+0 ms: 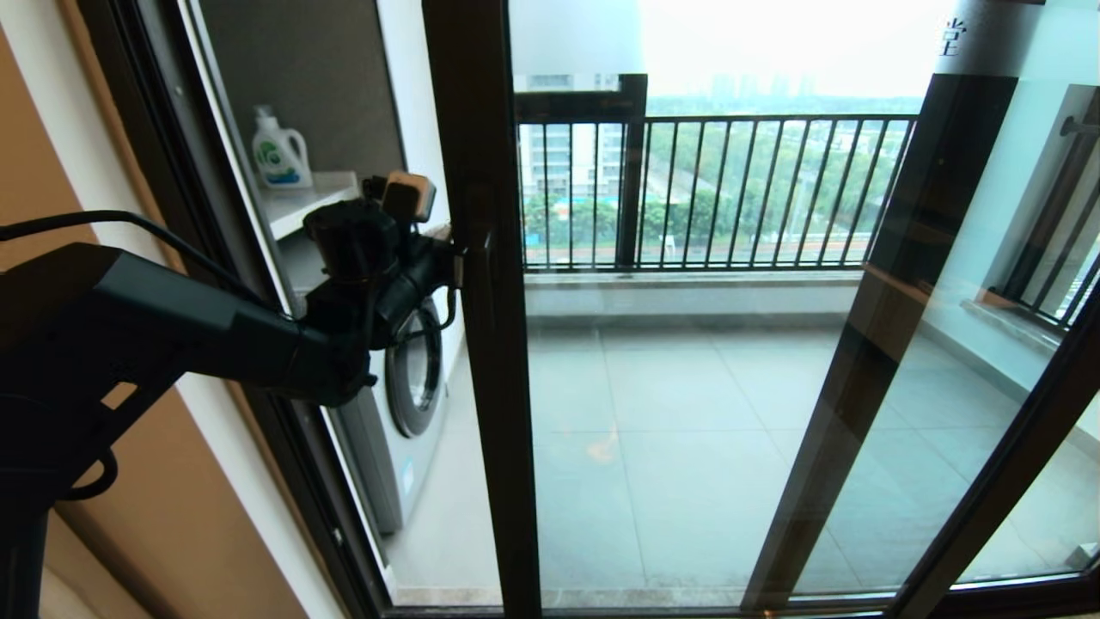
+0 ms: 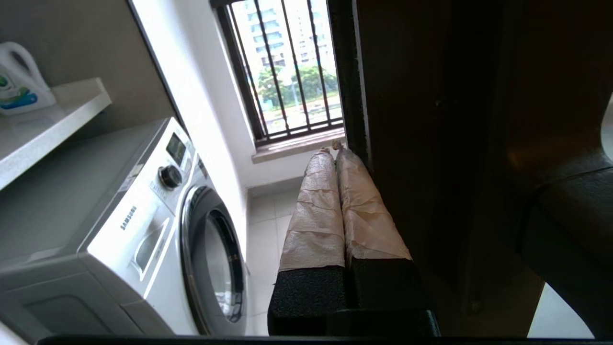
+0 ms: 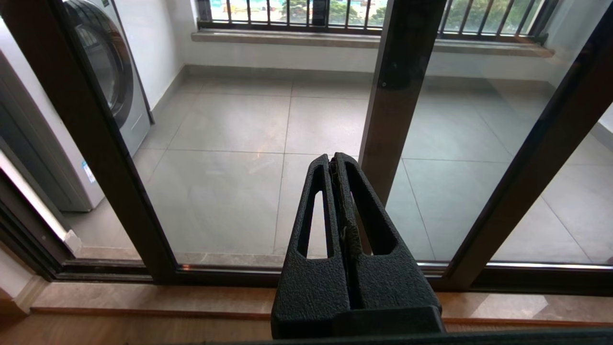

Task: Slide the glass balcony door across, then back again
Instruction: Open the slid door

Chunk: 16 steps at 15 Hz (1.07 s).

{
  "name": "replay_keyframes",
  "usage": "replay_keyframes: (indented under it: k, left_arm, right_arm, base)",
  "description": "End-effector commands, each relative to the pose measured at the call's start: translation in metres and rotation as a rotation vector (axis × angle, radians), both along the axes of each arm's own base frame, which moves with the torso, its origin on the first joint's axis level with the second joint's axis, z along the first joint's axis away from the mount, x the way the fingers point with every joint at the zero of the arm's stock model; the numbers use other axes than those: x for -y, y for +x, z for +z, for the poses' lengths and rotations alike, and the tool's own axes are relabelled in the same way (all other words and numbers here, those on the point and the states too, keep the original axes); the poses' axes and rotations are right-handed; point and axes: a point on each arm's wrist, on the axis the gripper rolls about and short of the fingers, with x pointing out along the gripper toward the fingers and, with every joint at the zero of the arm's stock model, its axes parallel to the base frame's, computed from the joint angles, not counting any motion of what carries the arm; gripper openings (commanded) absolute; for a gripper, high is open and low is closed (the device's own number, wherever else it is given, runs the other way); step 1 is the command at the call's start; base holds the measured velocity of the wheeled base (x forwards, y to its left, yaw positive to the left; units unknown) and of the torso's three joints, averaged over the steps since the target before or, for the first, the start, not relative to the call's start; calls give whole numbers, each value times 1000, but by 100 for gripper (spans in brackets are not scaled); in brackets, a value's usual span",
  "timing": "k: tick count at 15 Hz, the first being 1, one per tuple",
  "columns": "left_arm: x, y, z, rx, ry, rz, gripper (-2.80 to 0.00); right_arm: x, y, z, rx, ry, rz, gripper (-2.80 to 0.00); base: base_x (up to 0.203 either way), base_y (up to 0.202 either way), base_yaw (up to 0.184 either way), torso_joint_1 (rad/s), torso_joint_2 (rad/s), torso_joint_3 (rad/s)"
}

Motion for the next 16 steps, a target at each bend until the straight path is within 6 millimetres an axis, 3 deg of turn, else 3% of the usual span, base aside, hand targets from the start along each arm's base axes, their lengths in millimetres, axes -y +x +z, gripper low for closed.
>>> replay_keyframes:
  k: [1, 16]
  left_arm:
    - [6, 2, -2, 8, -2, -6, -280]
    - [60, 2, -10, -1, 7, -81, -280]
  right_arm:
    - [0, 0, 0, -1, -1, 1, -280]
    - [0, 0, 0, -2, -1, 0, -280]
  base:
    - [0, 0, 0, 0, 0, 0]
    - [0, 0, 0, 0, 0, 0]
